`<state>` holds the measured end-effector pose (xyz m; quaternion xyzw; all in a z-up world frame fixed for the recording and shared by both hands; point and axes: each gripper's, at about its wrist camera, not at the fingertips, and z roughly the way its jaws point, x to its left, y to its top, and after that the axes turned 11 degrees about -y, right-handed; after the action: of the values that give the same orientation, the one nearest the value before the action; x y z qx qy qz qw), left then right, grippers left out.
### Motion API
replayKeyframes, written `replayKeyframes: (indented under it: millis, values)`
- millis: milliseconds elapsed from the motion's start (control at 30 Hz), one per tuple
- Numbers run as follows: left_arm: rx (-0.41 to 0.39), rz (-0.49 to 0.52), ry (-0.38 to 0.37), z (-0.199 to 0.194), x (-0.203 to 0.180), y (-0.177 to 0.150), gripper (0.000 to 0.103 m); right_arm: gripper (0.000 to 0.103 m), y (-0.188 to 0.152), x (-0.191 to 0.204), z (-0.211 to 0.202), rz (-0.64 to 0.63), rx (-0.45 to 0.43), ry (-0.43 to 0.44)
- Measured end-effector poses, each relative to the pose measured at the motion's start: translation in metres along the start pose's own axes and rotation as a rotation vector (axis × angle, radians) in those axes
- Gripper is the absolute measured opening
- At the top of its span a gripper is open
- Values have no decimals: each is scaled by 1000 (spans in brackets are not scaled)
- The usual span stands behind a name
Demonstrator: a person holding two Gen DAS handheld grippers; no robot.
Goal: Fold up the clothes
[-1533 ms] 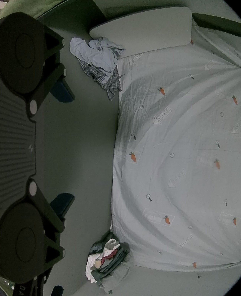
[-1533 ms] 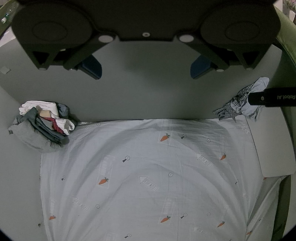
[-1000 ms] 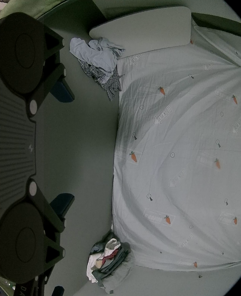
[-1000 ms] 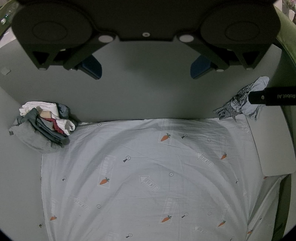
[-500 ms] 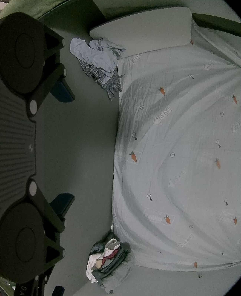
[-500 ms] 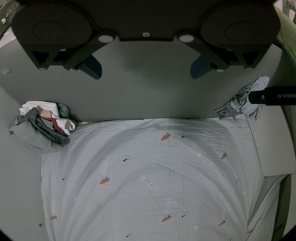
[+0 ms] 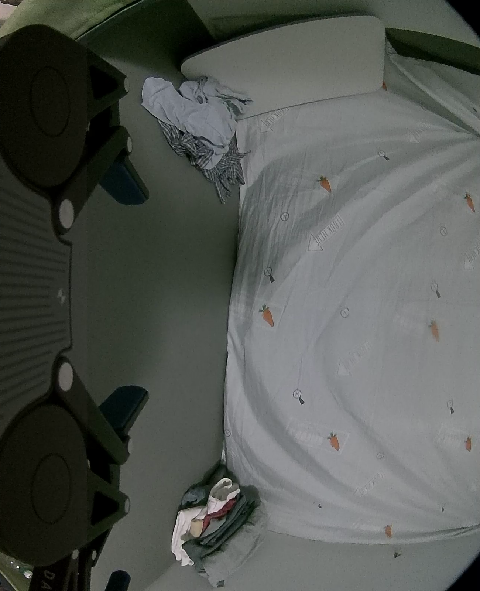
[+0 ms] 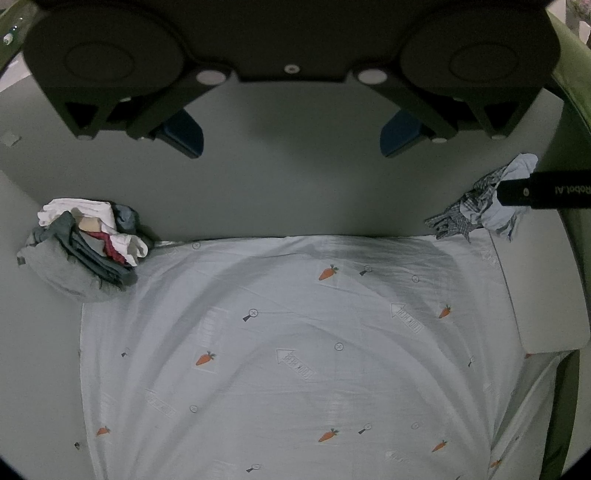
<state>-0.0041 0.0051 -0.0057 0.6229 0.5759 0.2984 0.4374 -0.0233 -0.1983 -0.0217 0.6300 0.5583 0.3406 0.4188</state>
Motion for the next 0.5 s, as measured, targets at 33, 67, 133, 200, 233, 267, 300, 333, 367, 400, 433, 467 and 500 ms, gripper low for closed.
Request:
replayKeyframes:
  millis: [33,67,133,200,233,267,300,333,367,400,433,467,500]
  values:
    - [0,-1,0,0,0,0,103,103,-1,1,0,-1,-1,0]
    - [0,-3,1,1,1,1,103,103,-2,1,0,-2,-2,0]
    - [2,-6,3,4,2,4,103,103,-2,2,1,-4,-3,-1]
    - [3,-7,2,5,2,5,103,103,-2,2,2,-5,-3,-1]
    - [2,-6,2,6,2,5,103,103,-2,2,2,-6,-3,-1]
    - [1,-6,2,6,1,4,103,103,-3,2,3,-8,-4,-1]
    - [2,-7,1,7,1,4,103,103,-4,2,3,-9,-5,-2]
    - [2,-8,0,8,1,4,103,103,-4,2,4,-10,-5,-2]
    - [2,-9,-1,8,1,4,103,103,-4,2,5,-12,-5,-3]
    - [3,-10,-2,9,0,5,103,103,-4,3,5,-13,-5,-5]
    - [3,-11,-3,10,0,5,103,103,-4,3,6,-12,-4,-7]
    - [4,-12,-4,10,0,5,103,103,-4,3,7,-10,-2,-10]
    - [8,-11,-6,11,-1,5,103,103,-4,3,7,-8,0,-12]
